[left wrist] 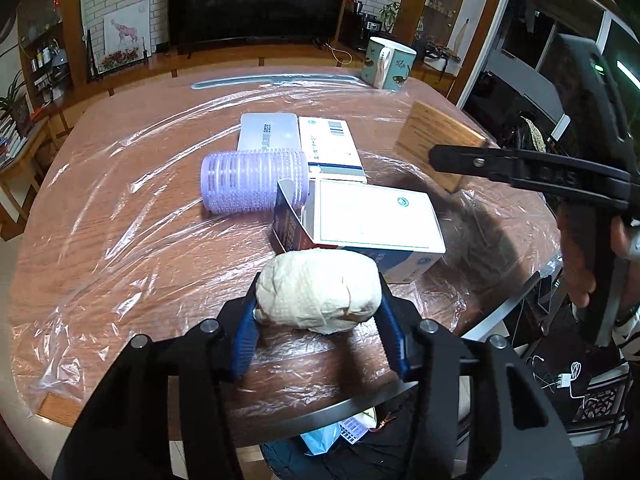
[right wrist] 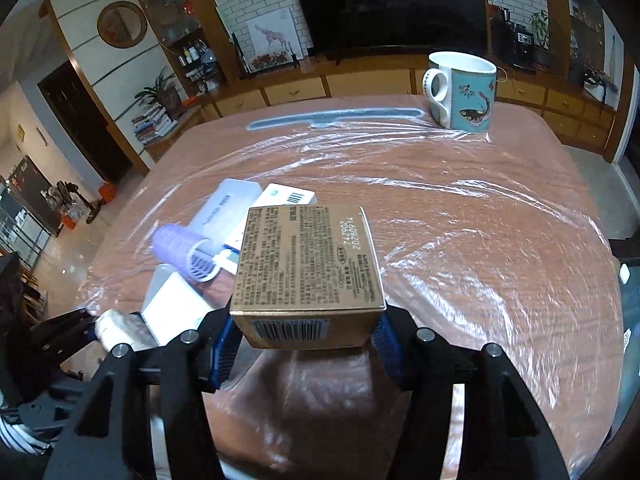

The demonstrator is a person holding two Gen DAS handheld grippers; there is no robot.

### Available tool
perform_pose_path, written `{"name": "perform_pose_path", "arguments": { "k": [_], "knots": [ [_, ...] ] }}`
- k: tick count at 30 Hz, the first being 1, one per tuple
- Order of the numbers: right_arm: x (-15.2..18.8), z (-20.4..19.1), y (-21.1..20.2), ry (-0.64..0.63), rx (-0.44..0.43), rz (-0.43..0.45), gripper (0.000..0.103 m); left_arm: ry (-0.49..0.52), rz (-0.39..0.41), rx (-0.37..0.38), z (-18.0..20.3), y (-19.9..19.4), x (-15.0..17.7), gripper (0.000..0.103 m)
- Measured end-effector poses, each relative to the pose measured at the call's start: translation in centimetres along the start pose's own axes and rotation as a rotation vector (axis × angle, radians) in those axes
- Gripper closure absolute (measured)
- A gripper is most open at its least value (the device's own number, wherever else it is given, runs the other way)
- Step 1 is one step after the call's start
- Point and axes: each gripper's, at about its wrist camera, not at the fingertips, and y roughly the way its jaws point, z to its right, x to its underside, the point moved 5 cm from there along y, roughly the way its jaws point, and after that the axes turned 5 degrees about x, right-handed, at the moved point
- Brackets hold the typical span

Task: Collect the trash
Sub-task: 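Carry the box and paper ball past the table edge over the black bin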

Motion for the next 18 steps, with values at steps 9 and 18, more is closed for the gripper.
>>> {"name": "perform_pose_path", "arguments": {
  "k": [9, 18],
  "knots": [
    [1.5, -1.3, -3.4, 0.034, -0.059, 0.026, 0.046, -0.006, 0.019, 0.0, -0.3, -1.3, 0.1, 0.051],
    [4.6, -2.8, -6.2, 0.028, -0.094, 0.016, 0.046, 0.0, 0.033, 0.007, 0.1, -2.9, 0.9, 0.051]
  ]
}}
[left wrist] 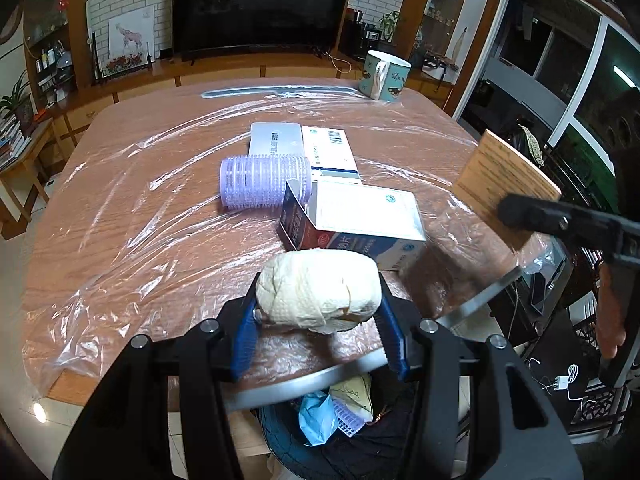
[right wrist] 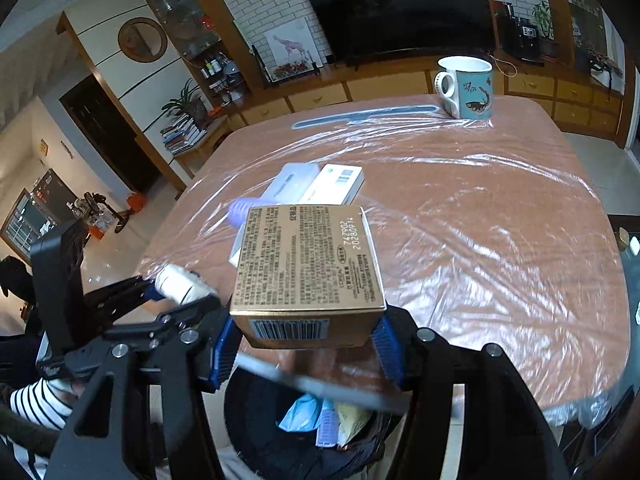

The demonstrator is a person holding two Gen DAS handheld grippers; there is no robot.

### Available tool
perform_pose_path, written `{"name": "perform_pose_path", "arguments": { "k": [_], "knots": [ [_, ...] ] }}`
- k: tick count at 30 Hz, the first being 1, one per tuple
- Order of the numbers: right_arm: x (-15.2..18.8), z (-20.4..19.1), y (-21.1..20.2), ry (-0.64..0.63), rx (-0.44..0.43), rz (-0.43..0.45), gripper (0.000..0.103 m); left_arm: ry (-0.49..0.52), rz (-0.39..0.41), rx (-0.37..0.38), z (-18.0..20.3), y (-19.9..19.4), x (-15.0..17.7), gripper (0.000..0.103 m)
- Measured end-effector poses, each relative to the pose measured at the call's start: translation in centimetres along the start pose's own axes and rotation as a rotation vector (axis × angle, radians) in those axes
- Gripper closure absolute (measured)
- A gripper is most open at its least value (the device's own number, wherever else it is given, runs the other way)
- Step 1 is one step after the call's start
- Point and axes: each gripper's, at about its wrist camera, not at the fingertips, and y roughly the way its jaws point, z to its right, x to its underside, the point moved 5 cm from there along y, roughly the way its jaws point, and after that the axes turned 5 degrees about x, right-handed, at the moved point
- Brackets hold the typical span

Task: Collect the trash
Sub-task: 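Carry the box and paper ball past the table edge over the black bin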

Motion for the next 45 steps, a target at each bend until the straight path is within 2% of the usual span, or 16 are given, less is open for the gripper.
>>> {"name": "perform_pose_path", "arguments": {
  "k": [18, 36, 45],
  "knots": [
    [5.7, -1.4, -1.5, -0.009, -0.023, -0.082, 0.046, 0.029, -0.009, 0.018, 1.5, -2.0, 1.8, 0.051],
    [9.3, -2.9, -0.5, -0.064, -0.03, -0.175, 0.046, 0.035, -0.077, 0.026, 2.3, -2.1, 5.5, 0.051],
    [11.0, -3.0, 0.7, -0.096, -0.004, -0.221, 0.046, 0.042, -0.12, 0.02, 2.3, -1.5, 7.3, 0.051]
  ]
}}
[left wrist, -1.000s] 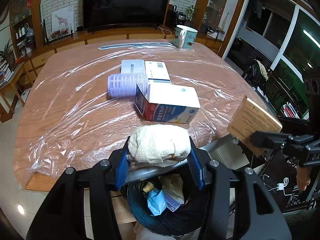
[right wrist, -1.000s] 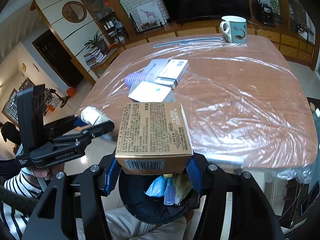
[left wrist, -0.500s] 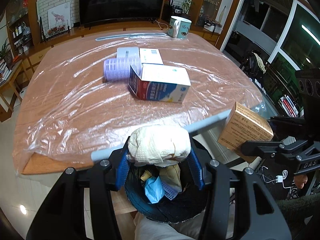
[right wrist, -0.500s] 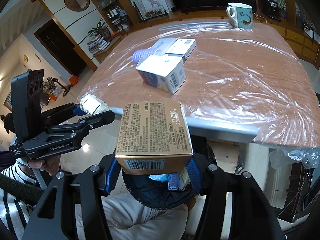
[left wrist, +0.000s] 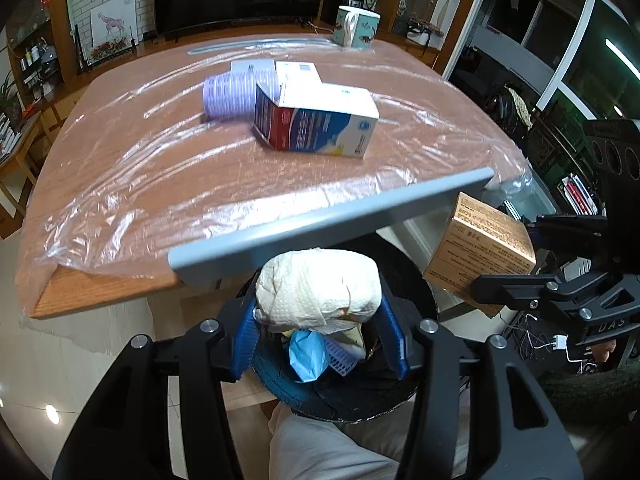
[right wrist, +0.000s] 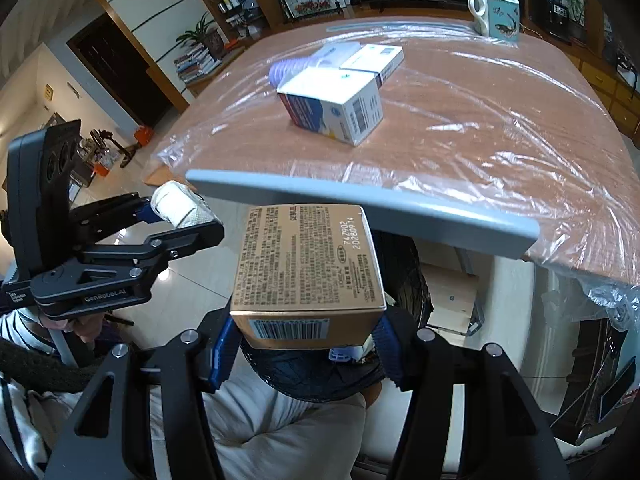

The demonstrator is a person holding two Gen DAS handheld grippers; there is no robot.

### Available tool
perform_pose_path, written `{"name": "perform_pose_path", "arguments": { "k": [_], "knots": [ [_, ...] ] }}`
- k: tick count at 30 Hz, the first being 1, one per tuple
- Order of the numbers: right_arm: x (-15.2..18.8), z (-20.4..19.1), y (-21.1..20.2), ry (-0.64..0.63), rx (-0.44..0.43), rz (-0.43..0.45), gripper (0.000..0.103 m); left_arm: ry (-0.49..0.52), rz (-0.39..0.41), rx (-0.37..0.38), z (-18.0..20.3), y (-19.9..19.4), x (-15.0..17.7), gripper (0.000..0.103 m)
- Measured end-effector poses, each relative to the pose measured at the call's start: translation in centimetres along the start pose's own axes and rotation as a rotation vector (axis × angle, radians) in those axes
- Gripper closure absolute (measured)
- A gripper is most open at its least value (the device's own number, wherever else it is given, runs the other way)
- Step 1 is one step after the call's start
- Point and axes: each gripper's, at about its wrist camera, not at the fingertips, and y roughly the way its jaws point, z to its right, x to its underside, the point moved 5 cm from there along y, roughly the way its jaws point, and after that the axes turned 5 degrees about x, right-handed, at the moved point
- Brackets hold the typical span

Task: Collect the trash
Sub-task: 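Carry the box and paper ball past the table edge over the black bin, then lower the held box and paper ball into the bin opening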

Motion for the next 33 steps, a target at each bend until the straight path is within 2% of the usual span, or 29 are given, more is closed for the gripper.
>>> {"name": "perform_pose_path", "arguments": {
  "k": [28, 33],
  "knots": [
    [3.0, 0.9, 5.2, -0.034, 0.06, -0.122, 0.046, 0.004, -0.143, -0.041, -1.0, 4.7, 4.2, 0.051],
    [3.3, 1.2, 6.3, -0.061, 0.098, -0.135, 0.046, -0.005, -0.157, -0.049, -1.4, 5.8, 4.8, 0.051]
  ]
}}
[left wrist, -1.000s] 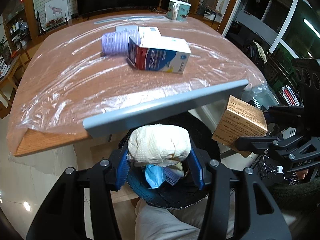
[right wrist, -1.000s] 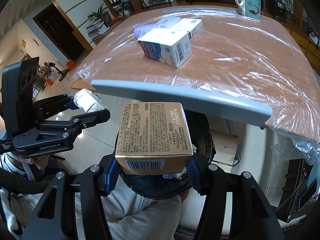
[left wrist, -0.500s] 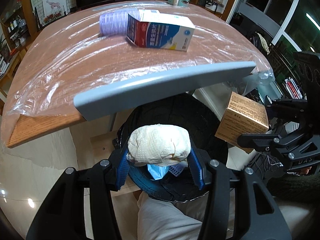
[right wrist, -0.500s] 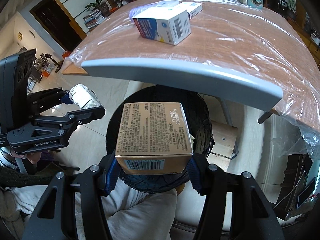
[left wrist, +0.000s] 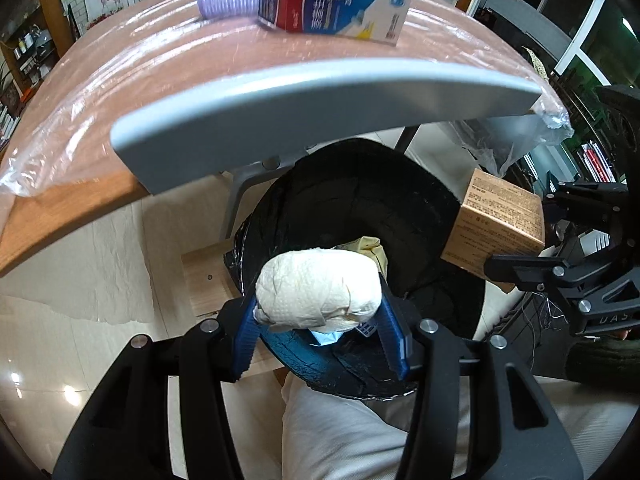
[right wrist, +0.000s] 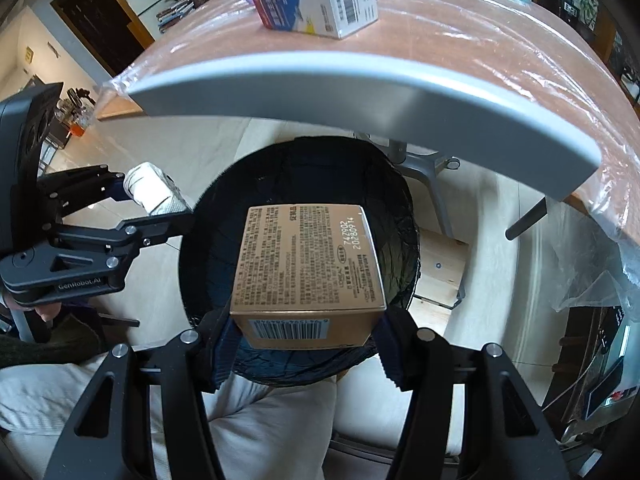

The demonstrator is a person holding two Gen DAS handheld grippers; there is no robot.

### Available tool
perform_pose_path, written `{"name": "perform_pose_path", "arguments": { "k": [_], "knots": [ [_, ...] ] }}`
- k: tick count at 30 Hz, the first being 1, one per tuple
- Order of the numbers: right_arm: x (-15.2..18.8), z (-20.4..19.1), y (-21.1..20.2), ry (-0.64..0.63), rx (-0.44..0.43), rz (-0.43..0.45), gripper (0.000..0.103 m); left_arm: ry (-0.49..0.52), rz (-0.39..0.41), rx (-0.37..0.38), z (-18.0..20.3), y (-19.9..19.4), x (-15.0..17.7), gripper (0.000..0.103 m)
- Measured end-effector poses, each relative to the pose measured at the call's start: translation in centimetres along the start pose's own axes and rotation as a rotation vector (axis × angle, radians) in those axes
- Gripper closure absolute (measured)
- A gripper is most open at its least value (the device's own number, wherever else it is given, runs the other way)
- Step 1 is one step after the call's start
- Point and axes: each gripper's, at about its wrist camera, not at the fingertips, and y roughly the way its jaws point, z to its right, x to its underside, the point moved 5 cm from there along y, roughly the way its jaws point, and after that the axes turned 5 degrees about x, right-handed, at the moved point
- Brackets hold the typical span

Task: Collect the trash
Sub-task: 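Lower the held box and paper ball into the bin opening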

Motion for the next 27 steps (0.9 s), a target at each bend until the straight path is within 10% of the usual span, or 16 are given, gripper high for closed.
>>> {"name": "perform_pose_path", "arguments": {
  "k": [27],
  "knots": [
    [1.2, 0.0, 4.4, 0.032, 0.033, -0.058, 0.046, -0.003, -0.072, -0.028, -0.3, 4.6, 1.1, 0.051]
  ]
}}
